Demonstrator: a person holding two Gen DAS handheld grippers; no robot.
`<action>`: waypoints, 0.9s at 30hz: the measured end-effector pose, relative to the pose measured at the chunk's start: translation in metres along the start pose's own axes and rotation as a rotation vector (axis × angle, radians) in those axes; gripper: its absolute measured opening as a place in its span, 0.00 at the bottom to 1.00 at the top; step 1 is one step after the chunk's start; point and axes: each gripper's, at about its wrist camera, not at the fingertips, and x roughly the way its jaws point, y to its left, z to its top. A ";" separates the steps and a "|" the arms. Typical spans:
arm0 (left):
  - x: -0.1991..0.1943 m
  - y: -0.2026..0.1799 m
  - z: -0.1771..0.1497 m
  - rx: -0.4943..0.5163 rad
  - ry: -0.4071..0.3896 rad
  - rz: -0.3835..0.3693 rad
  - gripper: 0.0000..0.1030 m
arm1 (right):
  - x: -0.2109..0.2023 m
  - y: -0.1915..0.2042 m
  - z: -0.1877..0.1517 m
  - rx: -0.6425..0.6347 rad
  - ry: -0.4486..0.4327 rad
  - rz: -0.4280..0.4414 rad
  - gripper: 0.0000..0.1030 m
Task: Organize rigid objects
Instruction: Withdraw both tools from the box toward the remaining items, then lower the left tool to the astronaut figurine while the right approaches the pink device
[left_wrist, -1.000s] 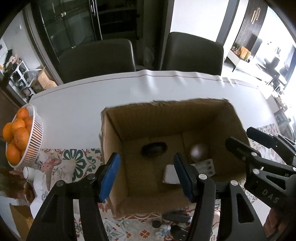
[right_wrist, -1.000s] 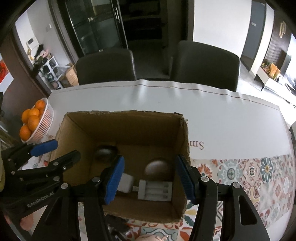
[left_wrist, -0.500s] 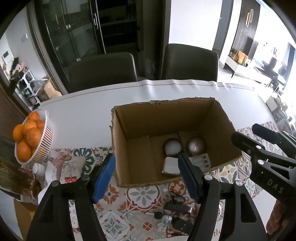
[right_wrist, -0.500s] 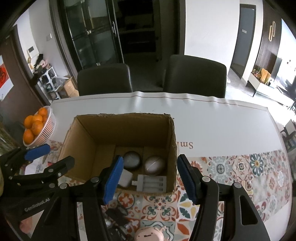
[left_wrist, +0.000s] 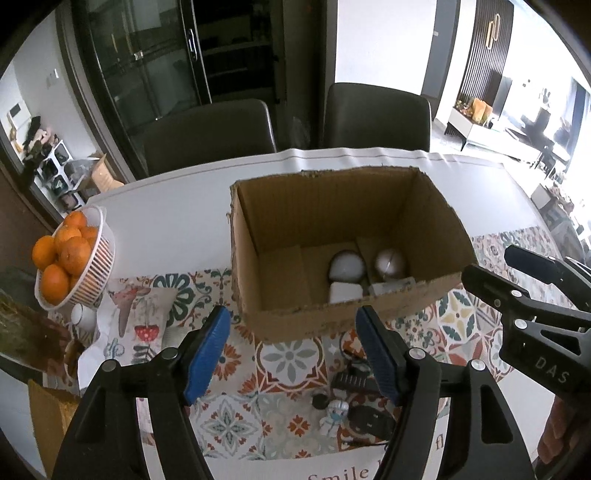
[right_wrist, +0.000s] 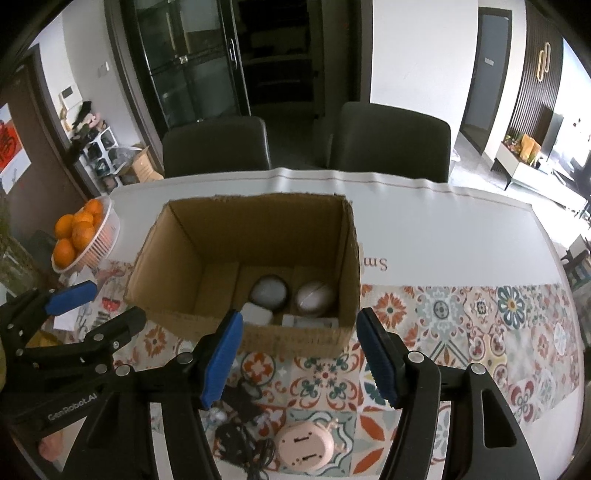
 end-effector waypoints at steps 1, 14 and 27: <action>0.000 0.000 -0.001 -0.001 0.005 -0.001 0.68 | 0.000 0.000 -0.002 0.001 0.006 0.002 0.63; 0.015 -0.005 -0.032 -0.008 0.084 -0.017 0.68 | 0.016 -0.003 -0.036 0.032 0.109 0.029 0.63; 0.034 -0.010 -0.059 -0.016 0.181 -0.062 0.68 | 0.032 -0.008 -0.066 0.075 0.204 0.035 0.63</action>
